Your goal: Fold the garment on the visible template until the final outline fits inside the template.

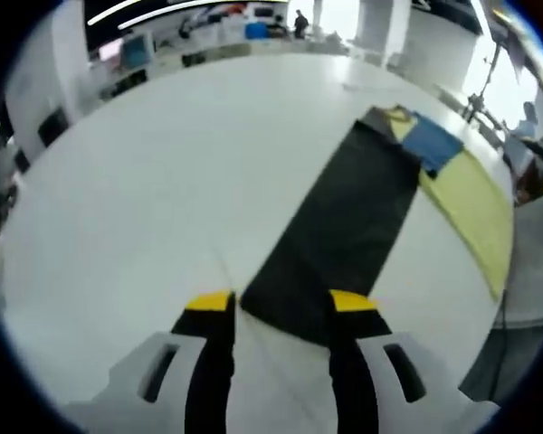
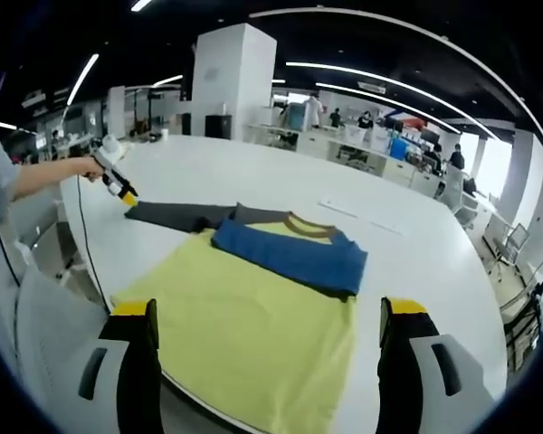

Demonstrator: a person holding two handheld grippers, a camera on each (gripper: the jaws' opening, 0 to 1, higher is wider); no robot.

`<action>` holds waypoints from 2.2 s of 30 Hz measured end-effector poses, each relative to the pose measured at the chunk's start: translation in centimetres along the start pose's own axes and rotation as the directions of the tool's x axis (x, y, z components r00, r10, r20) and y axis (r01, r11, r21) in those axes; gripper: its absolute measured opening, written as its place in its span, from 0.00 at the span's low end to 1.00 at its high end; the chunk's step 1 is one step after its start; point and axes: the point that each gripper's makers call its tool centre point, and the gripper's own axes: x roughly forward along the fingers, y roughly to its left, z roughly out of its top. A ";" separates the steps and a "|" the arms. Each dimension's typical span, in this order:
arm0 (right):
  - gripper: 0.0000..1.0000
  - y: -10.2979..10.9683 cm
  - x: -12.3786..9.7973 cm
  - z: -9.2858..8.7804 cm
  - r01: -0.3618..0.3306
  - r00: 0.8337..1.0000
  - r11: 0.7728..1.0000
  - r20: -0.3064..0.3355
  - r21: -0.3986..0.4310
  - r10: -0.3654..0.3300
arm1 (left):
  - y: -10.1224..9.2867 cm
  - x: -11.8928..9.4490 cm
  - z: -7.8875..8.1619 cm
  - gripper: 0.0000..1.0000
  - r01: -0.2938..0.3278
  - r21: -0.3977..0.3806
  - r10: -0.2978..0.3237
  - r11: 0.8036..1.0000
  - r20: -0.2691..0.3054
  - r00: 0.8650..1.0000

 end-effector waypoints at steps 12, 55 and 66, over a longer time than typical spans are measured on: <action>1.00 1.0 -0.2 0.6 -0.008 1.000 1.000 0.010 -0.012 0.008 | 1.0 0.6 -0.3 0.25 -0.026 -0.029 0.025 0.999 -0.028 0.999; 1.00 1.7 -0.1 1.5 -0.039 0.999 0.999 0.029 -0.006 0.039 | 0.9 1.5 -1.2 0.02 -0.035 -0.060 0.032 0.998 -0.045 0.998; 1.00 1.4 -0.5 1.0 -0.049 0.998 0.999 0.026 -0.001 0.049 | 1.0 1.5 -1.4 0.00 -0.075 -0.198 0.058 0.977 -0.088 0.994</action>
